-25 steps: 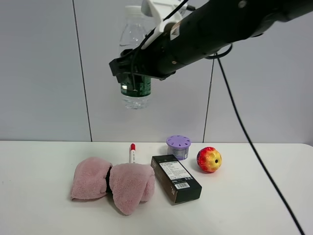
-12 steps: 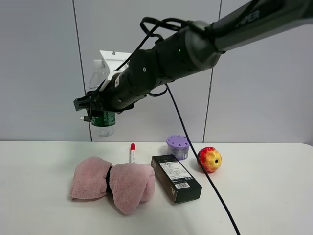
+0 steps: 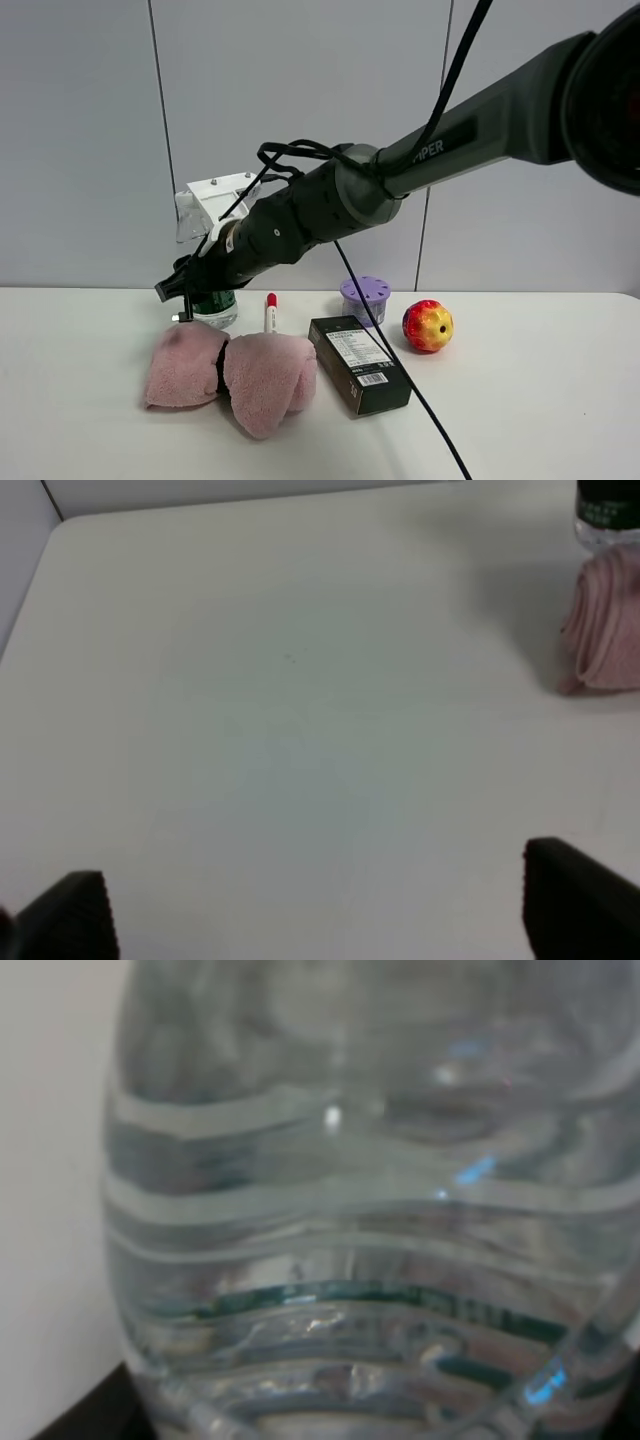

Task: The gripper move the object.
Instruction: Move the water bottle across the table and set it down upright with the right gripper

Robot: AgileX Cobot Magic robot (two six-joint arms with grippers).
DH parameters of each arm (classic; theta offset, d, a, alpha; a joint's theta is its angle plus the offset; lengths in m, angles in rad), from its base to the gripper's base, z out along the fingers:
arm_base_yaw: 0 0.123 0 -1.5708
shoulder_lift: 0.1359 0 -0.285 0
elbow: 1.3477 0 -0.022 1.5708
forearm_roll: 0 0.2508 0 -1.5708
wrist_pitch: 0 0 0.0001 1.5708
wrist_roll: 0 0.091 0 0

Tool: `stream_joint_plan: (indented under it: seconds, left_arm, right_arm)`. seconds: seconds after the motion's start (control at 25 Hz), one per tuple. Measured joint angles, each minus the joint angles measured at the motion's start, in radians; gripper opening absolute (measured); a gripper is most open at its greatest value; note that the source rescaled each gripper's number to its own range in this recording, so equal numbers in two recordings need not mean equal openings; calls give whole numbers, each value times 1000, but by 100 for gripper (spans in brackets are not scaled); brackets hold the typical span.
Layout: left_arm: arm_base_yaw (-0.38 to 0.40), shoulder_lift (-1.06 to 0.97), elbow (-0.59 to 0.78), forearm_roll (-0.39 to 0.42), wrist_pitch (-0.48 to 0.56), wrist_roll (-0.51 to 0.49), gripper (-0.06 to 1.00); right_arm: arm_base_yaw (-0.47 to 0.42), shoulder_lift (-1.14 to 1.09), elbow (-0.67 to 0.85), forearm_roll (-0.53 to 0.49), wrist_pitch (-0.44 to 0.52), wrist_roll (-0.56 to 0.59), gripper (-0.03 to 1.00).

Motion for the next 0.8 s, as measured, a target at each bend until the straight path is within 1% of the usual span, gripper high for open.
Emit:
stream_joint_plan:
  seconds: [0.2, 0.32, 0.48, 0.6, 0.8]
  left_arm:
    - [0, 0, 0, 0, 0, 0, 100]
    - [0, 0, 0, 0, 0, 0, 100]
    - [0, 0, 0, 0, 0, 0, 100]
    - [0, 0, 0, 0, 0, 0, 100]
    - [0, 0, 0, 1, 0, 0, 100]
  right_arm:
    - [-21, 2, -1, -18, -60, -21, 0]
    - [-44, 4, -2, -15, -65, -21, 0]
    - [-61, 32, -3, 9, -89, -4, 0]
    - [-62, 63, -3, 33, -152, -1, 0]
    - [-65, 88, -3, 70, -215, -8, 0]
